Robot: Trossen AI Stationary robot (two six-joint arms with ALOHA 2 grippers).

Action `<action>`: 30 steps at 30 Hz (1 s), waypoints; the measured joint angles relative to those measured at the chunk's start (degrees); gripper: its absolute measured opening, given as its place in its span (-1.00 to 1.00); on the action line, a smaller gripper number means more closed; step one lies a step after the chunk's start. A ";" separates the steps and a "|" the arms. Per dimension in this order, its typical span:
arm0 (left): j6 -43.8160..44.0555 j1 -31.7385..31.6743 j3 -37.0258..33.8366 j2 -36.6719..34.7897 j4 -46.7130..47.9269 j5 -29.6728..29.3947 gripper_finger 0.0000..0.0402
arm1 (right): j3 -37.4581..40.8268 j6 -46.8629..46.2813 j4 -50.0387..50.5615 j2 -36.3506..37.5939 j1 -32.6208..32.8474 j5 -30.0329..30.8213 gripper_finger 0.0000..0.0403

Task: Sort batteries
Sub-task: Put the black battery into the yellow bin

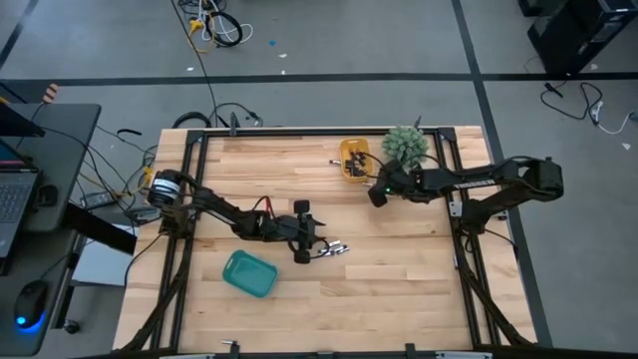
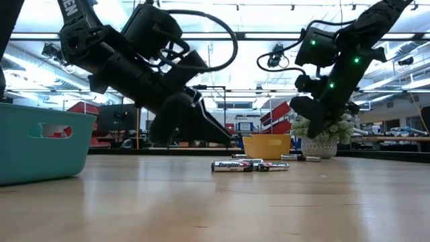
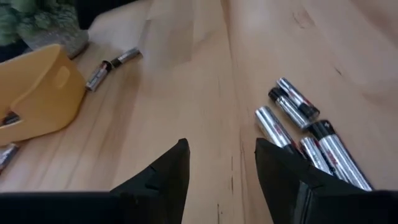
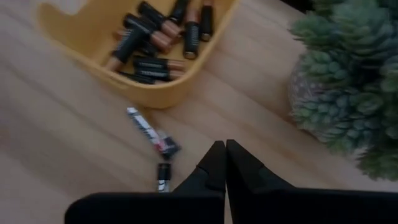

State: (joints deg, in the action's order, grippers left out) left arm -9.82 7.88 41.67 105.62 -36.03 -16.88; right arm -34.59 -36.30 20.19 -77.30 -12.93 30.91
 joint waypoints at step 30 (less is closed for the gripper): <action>52.05 -14.82 17.29 -32.30 114.00 -8.85 -0.97 | -0.02 4.97 -19.91 2.82 14.68 5.56 -1.00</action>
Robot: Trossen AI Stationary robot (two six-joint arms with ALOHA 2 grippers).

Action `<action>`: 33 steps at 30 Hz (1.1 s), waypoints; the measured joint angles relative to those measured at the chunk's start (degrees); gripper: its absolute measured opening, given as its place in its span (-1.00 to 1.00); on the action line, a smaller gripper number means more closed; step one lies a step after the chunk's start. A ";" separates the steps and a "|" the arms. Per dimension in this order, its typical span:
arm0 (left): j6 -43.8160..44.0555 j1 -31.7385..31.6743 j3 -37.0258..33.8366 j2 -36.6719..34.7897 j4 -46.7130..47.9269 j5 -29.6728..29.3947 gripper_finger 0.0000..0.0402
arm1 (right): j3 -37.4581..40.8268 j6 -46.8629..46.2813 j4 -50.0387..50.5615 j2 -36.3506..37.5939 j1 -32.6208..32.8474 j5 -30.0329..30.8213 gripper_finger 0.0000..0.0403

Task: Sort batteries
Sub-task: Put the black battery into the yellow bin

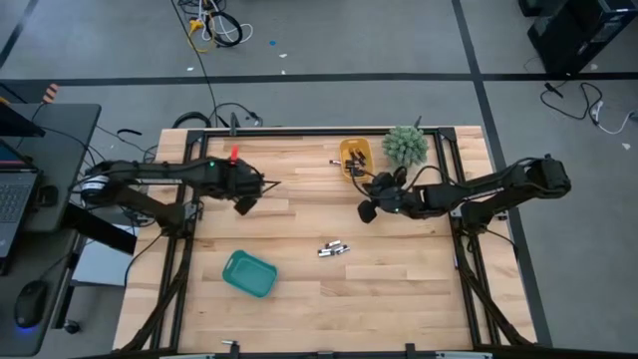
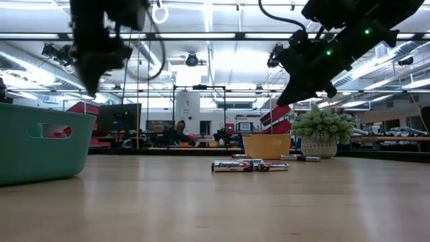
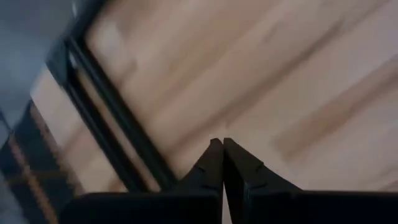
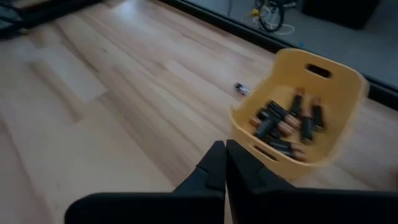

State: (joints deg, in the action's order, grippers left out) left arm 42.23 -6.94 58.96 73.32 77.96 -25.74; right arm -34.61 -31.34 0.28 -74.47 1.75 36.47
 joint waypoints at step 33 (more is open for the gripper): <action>16.57 -9.58 -25.36 6.79 -10.26 8.40 -0.99 | 0.00 6.53 -22.52 -14.58 2.30 -0.52 -1.00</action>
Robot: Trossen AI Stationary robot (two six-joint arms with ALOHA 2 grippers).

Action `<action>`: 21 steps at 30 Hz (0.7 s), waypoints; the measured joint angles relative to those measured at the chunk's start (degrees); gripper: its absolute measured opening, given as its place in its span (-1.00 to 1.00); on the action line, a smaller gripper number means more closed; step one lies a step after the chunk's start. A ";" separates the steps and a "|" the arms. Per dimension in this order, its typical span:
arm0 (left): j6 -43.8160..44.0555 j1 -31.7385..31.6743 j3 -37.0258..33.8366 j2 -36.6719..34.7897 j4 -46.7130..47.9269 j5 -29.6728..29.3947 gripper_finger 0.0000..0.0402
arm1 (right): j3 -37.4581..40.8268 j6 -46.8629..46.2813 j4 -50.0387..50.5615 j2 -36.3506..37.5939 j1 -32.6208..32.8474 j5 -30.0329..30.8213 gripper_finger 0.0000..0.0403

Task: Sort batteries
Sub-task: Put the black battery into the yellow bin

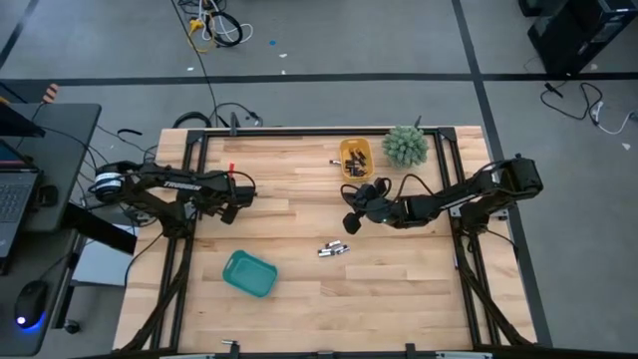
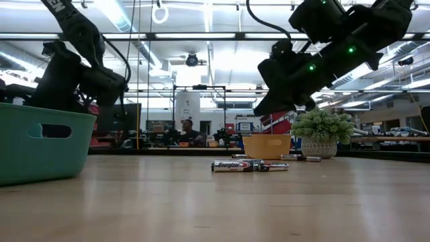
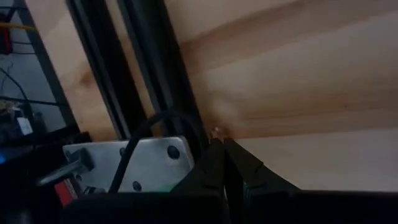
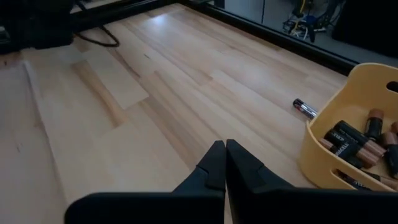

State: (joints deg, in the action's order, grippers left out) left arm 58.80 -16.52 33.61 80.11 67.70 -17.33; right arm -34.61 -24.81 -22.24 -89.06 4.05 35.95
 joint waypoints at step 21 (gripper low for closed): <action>-1.00 -5.41 0.25 10.46 -3.49 2.23 -0.99 | -0.02 1.02 -2.20 0.02 0.50 -1.52 -1.00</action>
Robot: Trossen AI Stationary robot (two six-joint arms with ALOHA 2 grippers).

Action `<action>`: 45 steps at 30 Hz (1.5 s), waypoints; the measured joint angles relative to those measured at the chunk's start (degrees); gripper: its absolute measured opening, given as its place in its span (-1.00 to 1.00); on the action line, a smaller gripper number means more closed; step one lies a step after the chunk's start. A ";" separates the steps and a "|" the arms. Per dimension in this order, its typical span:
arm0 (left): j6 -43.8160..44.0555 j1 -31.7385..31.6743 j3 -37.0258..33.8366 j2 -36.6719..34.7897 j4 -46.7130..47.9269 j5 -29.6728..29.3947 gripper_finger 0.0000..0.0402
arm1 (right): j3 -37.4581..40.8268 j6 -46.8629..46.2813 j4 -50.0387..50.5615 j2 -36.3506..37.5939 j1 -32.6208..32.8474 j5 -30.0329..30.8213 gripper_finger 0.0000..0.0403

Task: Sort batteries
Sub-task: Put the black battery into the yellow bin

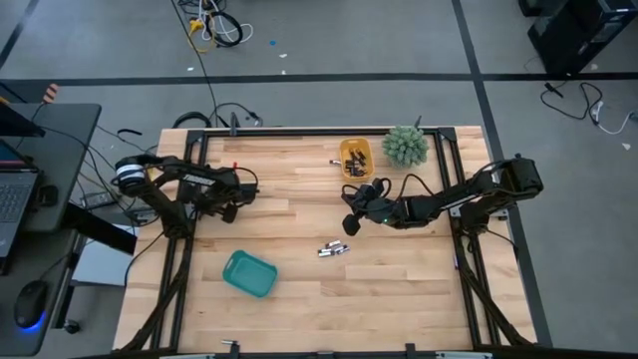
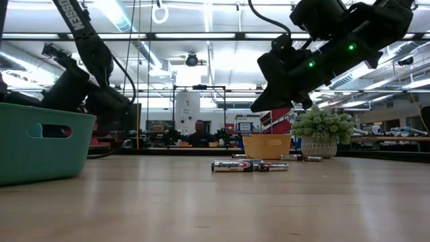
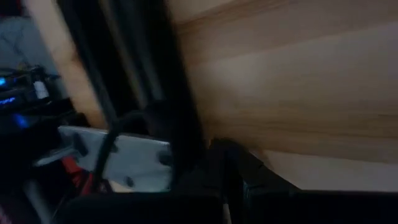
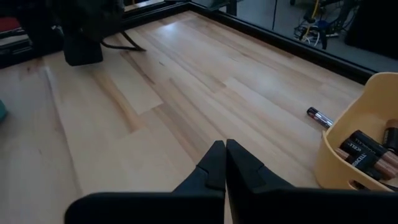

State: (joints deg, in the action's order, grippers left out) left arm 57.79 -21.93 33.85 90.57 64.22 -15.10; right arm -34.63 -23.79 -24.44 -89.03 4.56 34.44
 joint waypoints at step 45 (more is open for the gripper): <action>-19.56 24.68 6.32 -2.91 6.67 11.41 -0.98 | 0.00 0.00 -1.51 0.00 0.33 -0.04 -1.00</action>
State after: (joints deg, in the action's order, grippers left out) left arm 38.24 2.74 40.17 87.66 70.89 -3.69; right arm -34.63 -23.79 -25.96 -89.03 4.89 34.39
